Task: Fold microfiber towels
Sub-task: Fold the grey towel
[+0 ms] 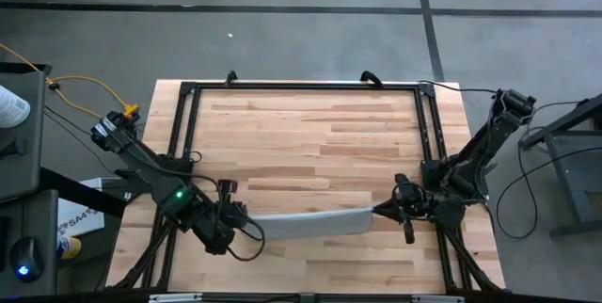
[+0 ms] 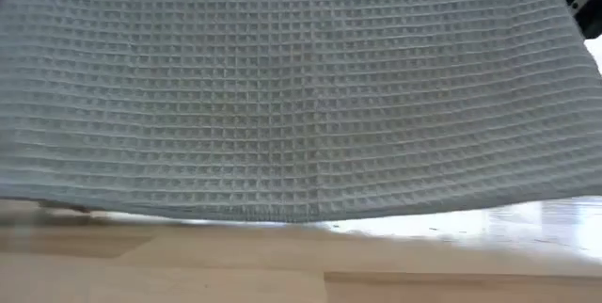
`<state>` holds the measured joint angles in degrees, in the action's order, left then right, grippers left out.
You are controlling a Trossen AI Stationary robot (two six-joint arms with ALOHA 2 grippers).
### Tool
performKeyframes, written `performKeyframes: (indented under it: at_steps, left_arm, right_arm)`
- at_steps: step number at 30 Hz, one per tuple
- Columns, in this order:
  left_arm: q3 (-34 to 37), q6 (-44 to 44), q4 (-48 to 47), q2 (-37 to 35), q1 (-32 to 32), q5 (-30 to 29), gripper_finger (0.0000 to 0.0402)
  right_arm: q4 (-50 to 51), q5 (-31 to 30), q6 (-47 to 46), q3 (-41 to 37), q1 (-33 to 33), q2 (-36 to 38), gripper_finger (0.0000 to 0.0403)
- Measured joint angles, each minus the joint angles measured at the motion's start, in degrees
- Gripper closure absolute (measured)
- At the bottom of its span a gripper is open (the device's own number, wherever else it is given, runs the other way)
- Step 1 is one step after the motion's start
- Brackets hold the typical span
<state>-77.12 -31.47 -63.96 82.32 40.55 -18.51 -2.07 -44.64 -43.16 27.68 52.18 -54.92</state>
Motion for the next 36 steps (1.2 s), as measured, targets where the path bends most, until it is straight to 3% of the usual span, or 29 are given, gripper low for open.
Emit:
performKeyframes:
  at_steps: [3, 7, 13, 23, 36]
  left_arm:
    - [0.00, 4.50, 1.69, 0.00, -0.04, 1.69, 0.0401]
    - [1.13, 11.05, 1.61, 0.00, -0.62, -2.56, 0.0401]
    - [9.34, 13.28, 3.34, 0.02, -6.25, -3.93, 0.0401]
    - [26.02, 20.59, 19.25, 0.04, -17.66, -1.77, 0.0401]
    - [28.09, 26.73, 21.75, 0.04, -27.27, -5.26, 0.0401]
  right_arm:
    - [0.56, 1.73, -3.18, 0.00, -0.02, 0.00, 0.0400]
    - [8.70, 1.01, -8.00, 0.02, -1.71, -0.23, 0.0400]
    - [22.67, 4.86, -18.54, 0.02, -7.42, -4.13, 0.0400]
    - [23.03, 7.24, -16.64, 0.04, -14.03, -12.90, 0.0400]
    - [23.26, 3.80, -14.85, 0.04, -22.73, -22.13, 0.0400]
